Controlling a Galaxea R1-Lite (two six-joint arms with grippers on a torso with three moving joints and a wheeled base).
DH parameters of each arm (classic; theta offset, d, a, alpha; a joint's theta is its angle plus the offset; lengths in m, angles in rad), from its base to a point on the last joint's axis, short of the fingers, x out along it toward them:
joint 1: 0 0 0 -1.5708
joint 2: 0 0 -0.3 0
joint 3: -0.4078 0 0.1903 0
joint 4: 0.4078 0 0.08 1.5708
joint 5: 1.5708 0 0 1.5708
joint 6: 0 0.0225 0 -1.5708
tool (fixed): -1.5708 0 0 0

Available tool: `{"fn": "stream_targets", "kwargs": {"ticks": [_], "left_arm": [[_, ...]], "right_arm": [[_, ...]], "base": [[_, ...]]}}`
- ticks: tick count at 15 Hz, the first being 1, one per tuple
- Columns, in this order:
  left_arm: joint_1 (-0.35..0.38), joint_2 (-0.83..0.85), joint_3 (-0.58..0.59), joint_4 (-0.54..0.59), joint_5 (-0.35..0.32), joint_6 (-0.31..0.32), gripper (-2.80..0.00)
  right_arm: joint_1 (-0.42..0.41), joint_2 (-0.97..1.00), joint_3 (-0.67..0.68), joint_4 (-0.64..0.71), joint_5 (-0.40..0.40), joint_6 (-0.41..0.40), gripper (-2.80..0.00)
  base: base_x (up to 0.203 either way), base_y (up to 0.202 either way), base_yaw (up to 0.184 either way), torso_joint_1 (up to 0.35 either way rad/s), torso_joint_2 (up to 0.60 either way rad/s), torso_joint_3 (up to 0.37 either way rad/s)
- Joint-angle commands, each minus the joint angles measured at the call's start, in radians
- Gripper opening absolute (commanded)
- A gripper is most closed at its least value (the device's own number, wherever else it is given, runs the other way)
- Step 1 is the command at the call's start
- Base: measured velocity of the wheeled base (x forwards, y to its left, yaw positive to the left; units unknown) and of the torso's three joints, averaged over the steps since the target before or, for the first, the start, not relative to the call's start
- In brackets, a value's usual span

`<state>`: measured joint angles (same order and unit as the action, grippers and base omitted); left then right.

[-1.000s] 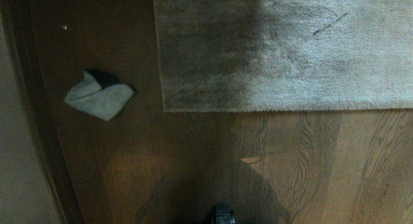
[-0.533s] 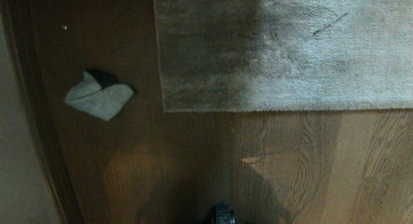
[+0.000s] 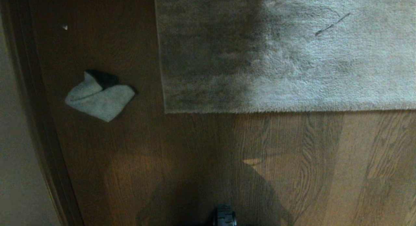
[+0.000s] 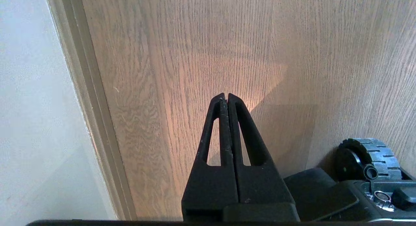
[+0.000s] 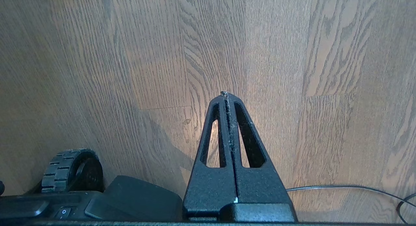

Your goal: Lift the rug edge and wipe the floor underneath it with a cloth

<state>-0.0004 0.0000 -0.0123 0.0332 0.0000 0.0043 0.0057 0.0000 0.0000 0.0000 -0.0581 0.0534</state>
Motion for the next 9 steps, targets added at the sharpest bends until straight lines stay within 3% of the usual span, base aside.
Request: {"fn": "stream_targets", "kwargs": {"ticks": [1,9], "left_arm": [[-0.001,0.0,0.0,0.001,0.0,0.0,-2.8],[-0.001,0.0,0.0,0.0,0.0,0.0,-2.8]], "right_arm": [[0.0,0.0,0.0,-0.001,0.0,0.0,-2.8],[0.0,0.001,0.0,-0.002,0.0,0.002,-2.8]], "base": [[0.0,0.0,0.0,0.0,0.0,0.0],[0.0,0.0,0.0,0.0,0.0,0.0]]}}
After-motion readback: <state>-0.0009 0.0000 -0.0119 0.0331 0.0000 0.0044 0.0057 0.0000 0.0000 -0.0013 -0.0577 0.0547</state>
